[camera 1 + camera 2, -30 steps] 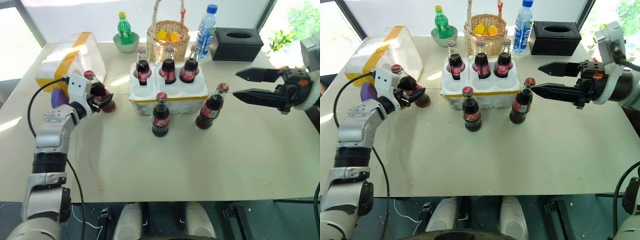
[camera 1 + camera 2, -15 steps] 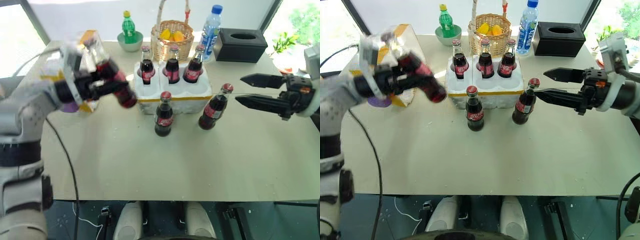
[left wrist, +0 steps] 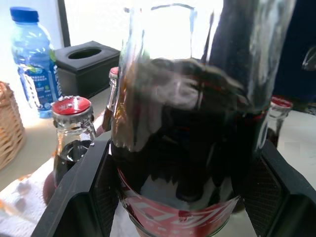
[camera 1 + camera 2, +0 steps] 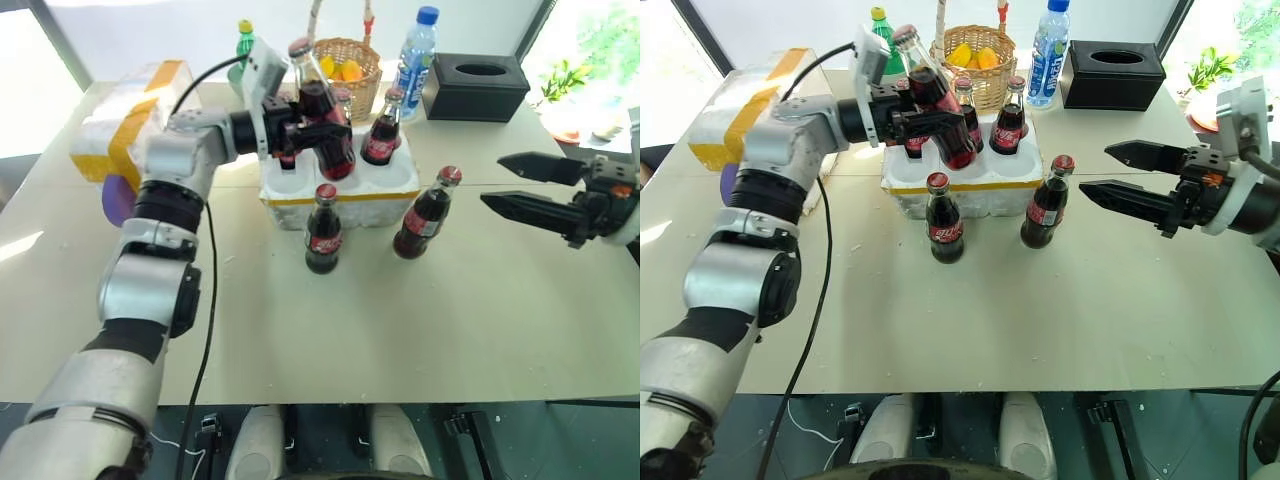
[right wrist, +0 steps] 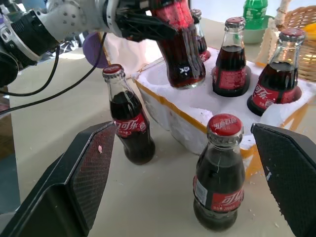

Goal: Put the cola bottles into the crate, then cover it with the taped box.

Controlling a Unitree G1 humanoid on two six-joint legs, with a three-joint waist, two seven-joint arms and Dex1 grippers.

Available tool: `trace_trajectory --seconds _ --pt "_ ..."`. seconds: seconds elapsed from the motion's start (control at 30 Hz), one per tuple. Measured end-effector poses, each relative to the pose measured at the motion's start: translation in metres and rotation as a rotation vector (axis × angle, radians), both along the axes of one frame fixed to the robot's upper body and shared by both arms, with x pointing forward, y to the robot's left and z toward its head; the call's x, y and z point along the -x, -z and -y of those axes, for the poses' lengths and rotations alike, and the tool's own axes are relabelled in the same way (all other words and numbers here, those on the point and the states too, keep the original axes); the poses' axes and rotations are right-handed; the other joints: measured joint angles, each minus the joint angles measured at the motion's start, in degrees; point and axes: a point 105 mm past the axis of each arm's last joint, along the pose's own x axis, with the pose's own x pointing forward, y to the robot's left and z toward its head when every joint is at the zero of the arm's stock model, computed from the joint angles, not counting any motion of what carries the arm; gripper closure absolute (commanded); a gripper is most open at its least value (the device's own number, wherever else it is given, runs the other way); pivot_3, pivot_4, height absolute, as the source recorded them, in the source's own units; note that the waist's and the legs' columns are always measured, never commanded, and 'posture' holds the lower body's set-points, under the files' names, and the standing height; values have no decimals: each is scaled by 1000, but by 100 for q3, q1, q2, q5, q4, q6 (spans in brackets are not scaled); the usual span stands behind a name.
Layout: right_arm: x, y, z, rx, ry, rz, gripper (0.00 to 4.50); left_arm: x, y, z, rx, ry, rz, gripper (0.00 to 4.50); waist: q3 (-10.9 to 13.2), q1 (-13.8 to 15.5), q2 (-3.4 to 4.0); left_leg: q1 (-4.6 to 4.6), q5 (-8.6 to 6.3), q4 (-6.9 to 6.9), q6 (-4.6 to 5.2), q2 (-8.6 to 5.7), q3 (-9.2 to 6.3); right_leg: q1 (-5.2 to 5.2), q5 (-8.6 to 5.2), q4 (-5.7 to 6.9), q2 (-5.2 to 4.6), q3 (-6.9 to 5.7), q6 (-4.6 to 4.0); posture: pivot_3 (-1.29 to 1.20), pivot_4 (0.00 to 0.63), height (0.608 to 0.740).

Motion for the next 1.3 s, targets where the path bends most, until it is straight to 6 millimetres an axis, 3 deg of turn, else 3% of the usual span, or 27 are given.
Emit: trace_trajectory --seconds 0.27,0.33,0.4,0.47,0.6,0.7,0.83,0.93,1.0,1.13,1.3 --pt "11 3 5 -2 58 -1 0 -9 50 22 -230 -6 74 1763 2 0 -3 -1 -20 1 34 4 -10 -5 0 2 -5 2 0 0 150 740" --pt "11 4 6 -2 67 -4 0 -9 54 25 -247 -7 77 746 1 1 -2 -1 -20 0 35 4 -10 -6 1 2 -5 2 0 0 150 740" --pt "10 4 7 -3 73 -3 0 -9 57 28 -253 -6 80 35 1 5 -2 -1 -20 1 35 5 -10 -6 1 3 -6 2 0 0 150 740" --pt "10 4 7 -2 78 -1 0 -9 57 29 -265 -5 89 11 1 5 -2 -1 -20 2 35 6 -11 -5 1 4 -7 2 0 0 150 740" --pt "8 5 5 2 71 0 0 -12 51 13 -256 -27 99 11 1 -5 -1 1 -21 2 35 7 -11 -6 1 6 -6 2 0 0 150 740" --pt "7 4 4 1 69 3 0 -11 32 -16 -219 -35 107 11 1 -17 -2 -1 -20 1 35 11 -11 -9 1 7 -4 2 -1 0 150 740" --pt "5 3 5 -6 67 2 0 6 -1 -59 -217 -6 186 11 -3 -12 6 3 -16 1 28 20 -8 -6 0 7 -5 3 -1 0 150 740" --pt "3 3 4 -6 57 -1 0 37 14 -87 -276 77 131 11 -6 -15 11 4 -6 3 10 25 -7 -4 0 10 -5 4 -1 0 150 740" --pt "2 4 4 -6 54 -5 0 61 37 -96 -324 141 49 11 -6 -2 11 2 -5 5 9 26 -8 -3 0 10 -5 5 -1 0 150 740" --pt "0 5 2 -5 44 -12 0 92 62 -84 -352 216 -34 11 -5 80 9 0 -12 26 21 23 -19 13 0 9 -6 3 0 0 150 740" --pt "-1 5 1 -8 37 -16 0 93 70 -57 -287 196 -22 11 -6 133 10 2 -34 65 58 26 -21 26 0 18 -5 3 -1 0 150 740"
